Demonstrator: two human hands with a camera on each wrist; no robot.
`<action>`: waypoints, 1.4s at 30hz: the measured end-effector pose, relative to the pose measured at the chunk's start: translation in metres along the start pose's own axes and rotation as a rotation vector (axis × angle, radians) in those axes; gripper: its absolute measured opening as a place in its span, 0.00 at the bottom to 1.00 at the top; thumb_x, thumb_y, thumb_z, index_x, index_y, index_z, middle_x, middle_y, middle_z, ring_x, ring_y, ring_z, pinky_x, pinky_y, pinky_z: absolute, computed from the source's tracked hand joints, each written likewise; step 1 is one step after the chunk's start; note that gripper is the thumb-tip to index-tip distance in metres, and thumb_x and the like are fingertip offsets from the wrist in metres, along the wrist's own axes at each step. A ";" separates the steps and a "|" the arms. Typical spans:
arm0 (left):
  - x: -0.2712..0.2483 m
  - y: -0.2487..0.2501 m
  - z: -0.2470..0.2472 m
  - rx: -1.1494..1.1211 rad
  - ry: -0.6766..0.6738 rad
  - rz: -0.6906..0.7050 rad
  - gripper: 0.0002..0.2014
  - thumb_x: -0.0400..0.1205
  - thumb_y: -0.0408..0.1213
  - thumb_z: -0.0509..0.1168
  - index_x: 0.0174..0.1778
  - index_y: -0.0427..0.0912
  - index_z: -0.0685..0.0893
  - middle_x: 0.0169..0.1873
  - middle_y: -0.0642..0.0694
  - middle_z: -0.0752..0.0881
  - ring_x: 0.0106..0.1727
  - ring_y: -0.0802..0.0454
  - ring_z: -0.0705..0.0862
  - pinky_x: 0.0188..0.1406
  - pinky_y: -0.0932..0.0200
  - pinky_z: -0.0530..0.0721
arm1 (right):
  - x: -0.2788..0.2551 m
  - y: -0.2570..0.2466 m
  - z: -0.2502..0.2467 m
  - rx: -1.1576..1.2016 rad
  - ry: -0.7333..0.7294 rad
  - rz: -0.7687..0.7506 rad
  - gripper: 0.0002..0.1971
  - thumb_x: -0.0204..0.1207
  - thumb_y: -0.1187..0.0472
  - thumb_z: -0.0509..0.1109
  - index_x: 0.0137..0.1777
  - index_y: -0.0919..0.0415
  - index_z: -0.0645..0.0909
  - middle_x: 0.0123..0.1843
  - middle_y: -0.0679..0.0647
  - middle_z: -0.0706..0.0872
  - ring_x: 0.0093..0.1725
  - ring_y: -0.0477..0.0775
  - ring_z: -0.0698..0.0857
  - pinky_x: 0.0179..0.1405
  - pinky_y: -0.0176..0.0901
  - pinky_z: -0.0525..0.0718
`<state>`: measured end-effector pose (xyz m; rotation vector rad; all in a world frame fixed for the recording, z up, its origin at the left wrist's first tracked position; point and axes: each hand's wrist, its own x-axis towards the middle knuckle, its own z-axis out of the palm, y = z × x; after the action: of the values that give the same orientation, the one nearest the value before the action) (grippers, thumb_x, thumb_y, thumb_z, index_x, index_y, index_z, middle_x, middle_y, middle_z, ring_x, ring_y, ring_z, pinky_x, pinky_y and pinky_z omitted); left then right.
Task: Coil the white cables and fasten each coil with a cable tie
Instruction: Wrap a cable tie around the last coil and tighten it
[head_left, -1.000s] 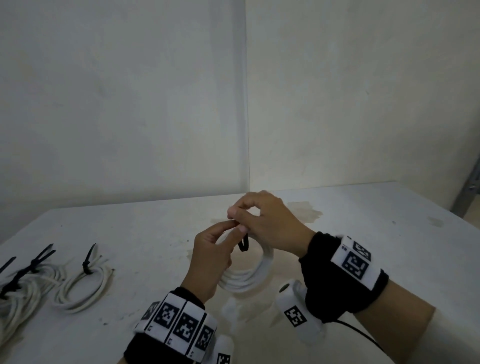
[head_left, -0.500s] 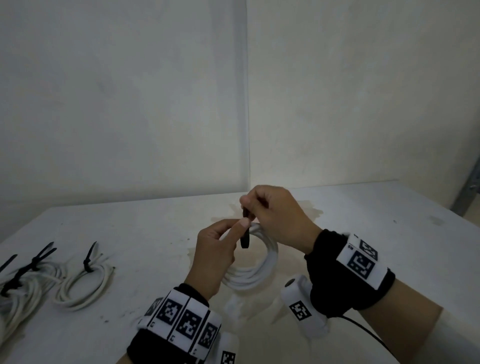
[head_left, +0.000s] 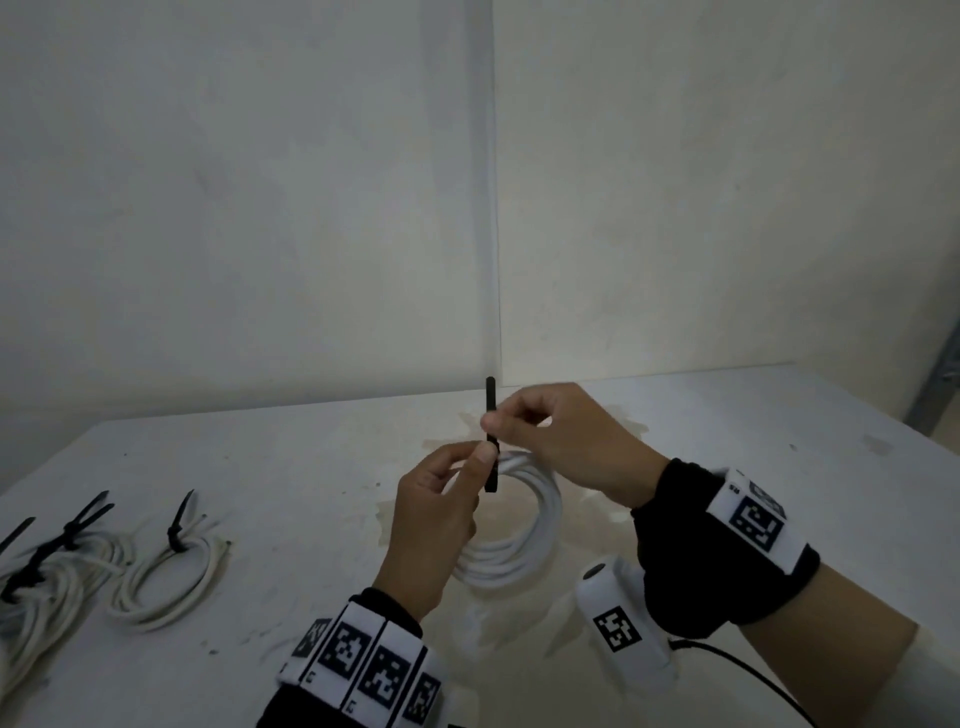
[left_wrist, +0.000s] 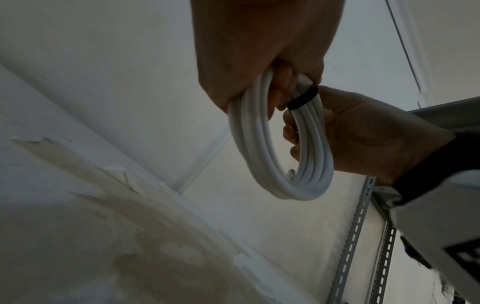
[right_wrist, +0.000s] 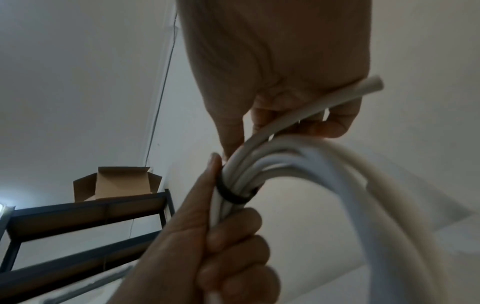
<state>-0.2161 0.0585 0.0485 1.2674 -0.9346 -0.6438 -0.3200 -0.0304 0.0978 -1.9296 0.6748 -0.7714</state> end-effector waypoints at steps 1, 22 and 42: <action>0.001 0.000 0.001 -0.006 -0.007 -0.001 0.09 0.79 0.43 0.63 0.38 0.43 0.83 0.16 0.57 0.75 0.17 0.62 0.66 0.17 0.67 0.67 | -0.002 0.000 0.001 0.035 -0.024 0.023 0.08 0.75 0.59 0.71 0.38 0.64 0.83 0.32 0.51 0.83 0.30 0.41 0.78 0.34 0.28 0.77; 0.005 -0.005 0.000 -0.135 -0.059 -0.097 0.19 0.77 0.54 0.55 0.44 0.41 0.82 0.17 0.53 0.69 0.19 0.59 0.67 0.21 0.65 0.71 | -0.002 0.010 -0.008 -0.062 -0.023 -0.051 0.09 0.83 0.61 0.57 0.43 0.65 0.71 0.43 0.62 0.83 0.36 0.64 0.86 0.35 0.48 0.84; 0.000 0.002 0.014 0.080 -0.098 -0.104 0.13 0.77 0.49 0.63 0.38 0.44 0.84 0.13 0.54 0.69 0.15 0.59 0.64 0.16 0.65 0.66 | -0.005 0.016 -0.006 -0.088 -0.004 -0.117 0.12 0.79 0.66 0.65 0.34 0.54 0.72 0.40 0.61 0.85 0.39 0.63 0.82 0.44 0.51 0.81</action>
<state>-0.2283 0.0525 0.0511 1.3728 -0.9881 -0.7618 -0.3299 -0.0368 0.0847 -2.0646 0.6064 -0.8211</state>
